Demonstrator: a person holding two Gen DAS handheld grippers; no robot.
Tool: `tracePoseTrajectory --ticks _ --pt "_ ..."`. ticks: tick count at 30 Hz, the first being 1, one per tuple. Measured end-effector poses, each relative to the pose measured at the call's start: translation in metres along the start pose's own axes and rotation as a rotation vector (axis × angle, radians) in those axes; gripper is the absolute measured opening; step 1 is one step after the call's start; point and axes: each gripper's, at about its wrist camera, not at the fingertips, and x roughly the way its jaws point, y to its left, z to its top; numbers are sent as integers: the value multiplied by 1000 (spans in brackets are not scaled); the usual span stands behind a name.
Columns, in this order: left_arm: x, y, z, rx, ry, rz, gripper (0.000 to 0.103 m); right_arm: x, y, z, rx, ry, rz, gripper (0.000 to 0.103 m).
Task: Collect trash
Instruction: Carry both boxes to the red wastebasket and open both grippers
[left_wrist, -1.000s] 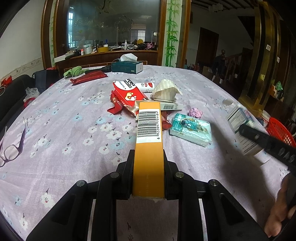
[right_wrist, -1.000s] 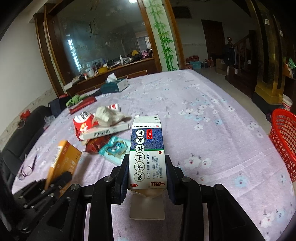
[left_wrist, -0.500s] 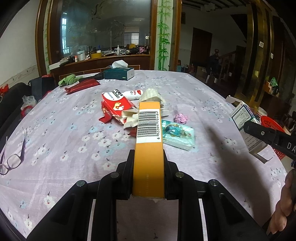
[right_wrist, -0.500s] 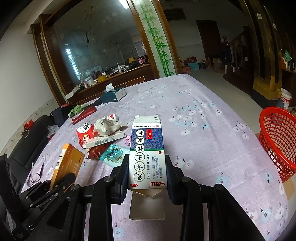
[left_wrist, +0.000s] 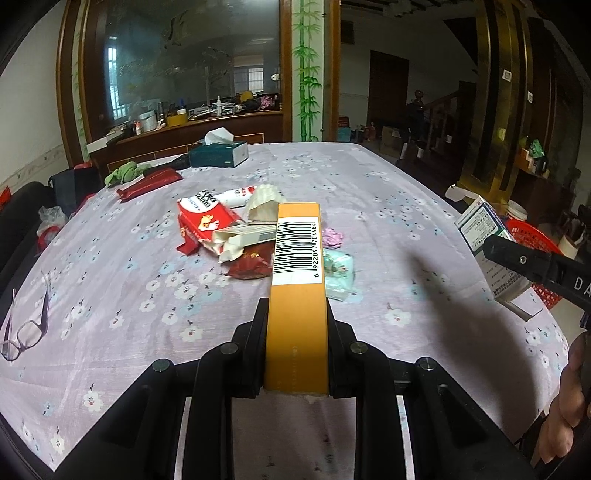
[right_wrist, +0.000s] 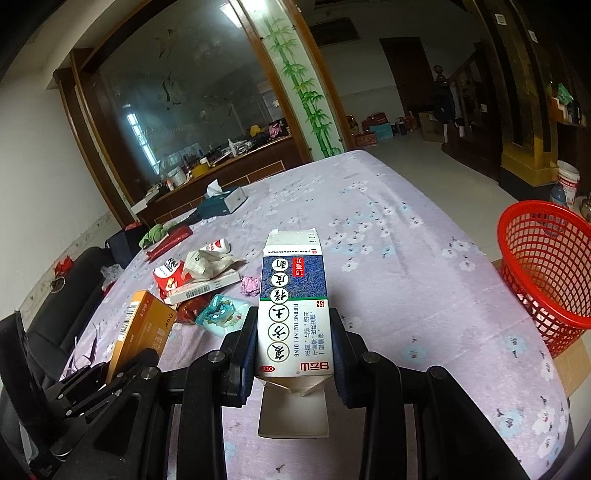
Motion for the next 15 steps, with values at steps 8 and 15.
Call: tracePoseTrajectory --ticks 8,15 --pt "-1 -26 4 46 6 -26 23 -16 -24 1 42 -22 -6 37" --pt "3 -59 16 94 28 -124 23 -41 -63 11 118 -69 -65 37"
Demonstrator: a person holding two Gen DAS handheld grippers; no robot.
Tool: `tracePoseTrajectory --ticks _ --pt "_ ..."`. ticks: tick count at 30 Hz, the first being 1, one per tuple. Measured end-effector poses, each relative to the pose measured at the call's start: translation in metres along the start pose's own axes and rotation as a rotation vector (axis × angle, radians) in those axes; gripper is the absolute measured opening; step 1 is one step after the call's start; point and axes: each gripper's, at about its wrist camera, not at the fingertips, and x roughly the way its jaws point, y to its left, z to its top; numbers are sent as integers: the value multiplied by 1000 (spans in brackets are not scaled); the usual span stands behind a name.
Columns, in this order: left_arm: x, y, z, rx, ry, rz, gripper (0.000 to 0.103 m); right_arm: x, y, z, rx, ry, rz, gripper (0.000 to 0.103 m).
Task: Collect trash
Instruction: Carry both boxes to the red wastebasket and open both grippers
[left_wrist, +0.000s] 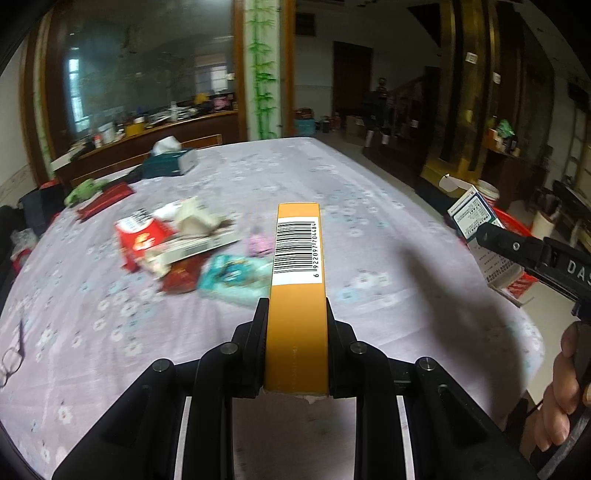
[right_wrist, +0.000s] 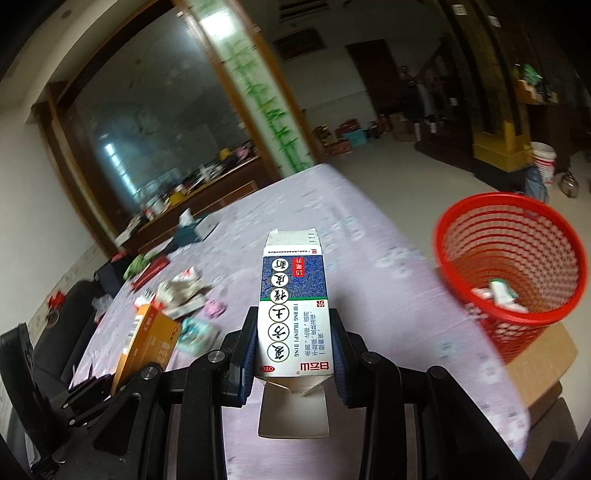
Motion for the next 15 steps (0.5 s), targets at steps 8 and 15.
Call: tracePoseTrajectory --ticks 8,15 --pt "7 -58 34 90 4 -135 23 -36 -72 33 131 -94 -130 37" --pt "15 -123 65 158 25 -283 23 -73 -125 55 202 -159 -210 37"
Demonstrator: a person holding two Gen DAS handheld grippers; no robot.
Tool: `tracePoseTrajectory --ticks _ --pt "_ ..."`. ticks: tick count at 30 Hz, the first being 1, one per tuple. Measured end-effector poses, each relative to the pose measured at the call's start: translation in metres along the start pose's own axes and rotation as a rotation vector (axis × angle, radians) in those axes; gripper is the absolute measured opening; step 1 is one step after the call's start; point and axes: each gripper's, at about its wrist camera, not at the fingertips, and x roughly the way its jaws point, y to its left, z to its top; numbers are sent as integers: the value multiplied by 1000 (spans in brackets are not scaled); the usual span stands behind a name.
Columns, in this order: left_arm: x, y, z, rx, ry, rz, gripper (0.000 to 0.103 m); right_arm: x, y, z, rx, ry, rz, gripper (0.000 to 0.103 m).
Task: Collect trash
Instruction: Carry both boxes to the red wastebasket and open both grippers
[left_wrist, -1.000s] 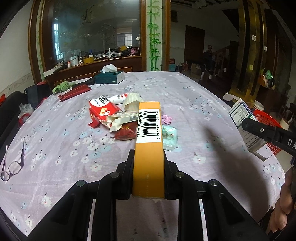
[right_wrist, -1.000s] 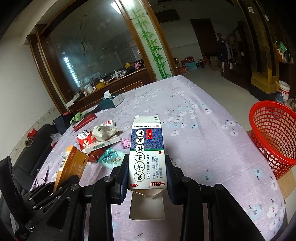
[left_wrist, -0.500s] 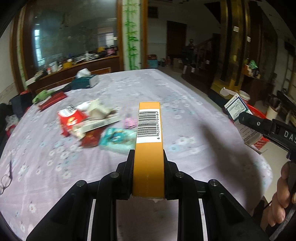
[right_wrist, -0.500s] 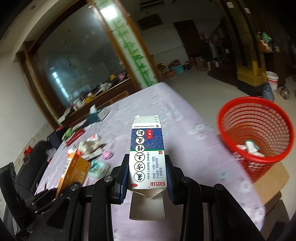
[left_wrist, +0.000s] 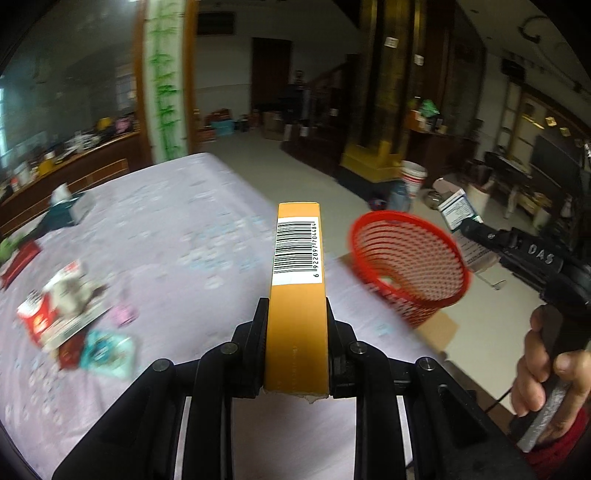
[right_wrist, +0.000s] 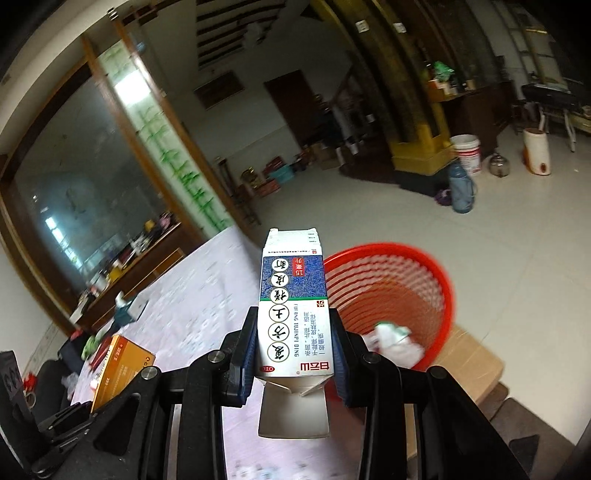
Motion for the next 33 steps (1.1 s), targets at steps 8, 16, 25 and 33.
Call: tracePoseTrajectory --ticks 8,16,25,33 --pt "32 -59 31 76 20 -92 23 -3 -31 20 47 -14 -36 37" --pt "84 -89 55 82 81 -157 23 21 -46 37 68 12 -49 38" --pt "109 -87 52 63 104 -178 57 44 -54 40 52 40 -107 53" --pt "73 -33 20 -4 100 -124 57 42 -23 19 -13 102 -23 53"
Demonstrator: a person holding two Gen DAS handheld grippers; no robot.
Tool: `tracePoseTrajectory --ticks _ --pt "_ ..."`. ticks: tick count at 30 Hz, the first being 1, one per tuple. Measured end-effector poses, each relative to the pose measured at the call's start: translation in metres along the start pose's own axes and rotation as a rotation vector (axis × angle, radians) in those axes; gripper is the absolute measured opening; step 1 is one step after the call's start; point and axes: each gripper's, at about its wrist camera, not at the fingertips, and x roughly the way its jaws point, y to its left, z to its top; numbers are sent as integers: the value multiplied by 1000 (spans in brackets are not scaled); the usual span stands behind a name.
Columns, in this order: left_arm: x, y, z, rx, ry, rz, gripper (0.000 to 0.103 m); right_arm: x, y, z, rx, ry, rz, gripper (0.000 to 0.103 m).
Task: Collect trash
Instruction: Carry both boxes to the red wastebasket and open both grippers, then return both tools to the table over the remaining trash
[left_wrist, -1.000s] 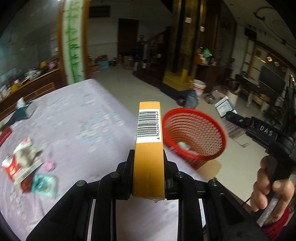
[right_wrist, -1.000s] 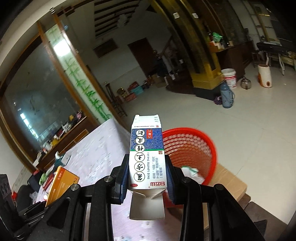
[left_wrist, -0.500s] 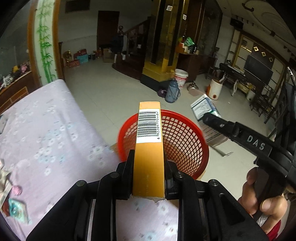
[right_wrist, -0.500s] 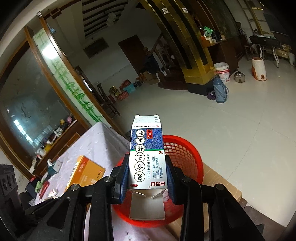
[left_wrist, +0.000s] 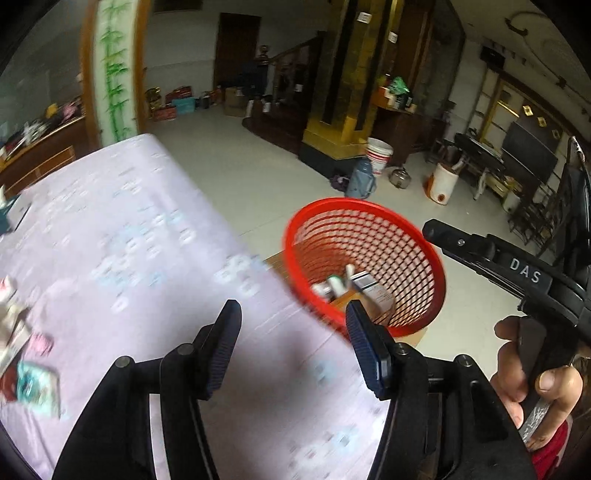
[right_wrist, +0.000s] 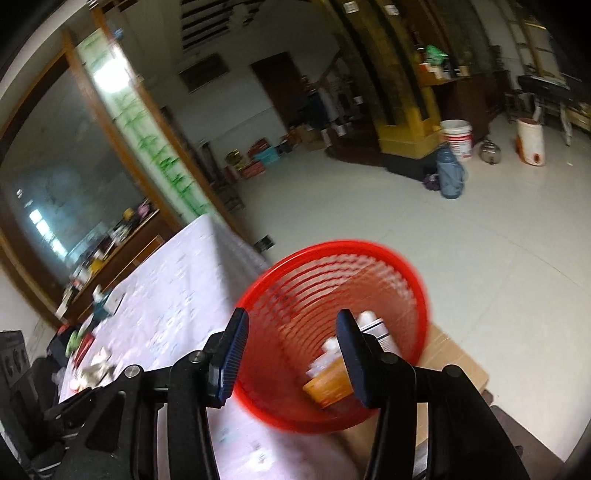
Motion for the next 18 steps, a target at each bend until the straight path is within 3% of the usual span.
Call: tracePoseTrajectory --ticks 8,18 --pt "-58 63 -34 -84 -36 88 57 16 77 -36 -135 142 161 53" --pt "-128 164 -94 -249 -74 207 57 38 168 -91 -307 296 270 53"
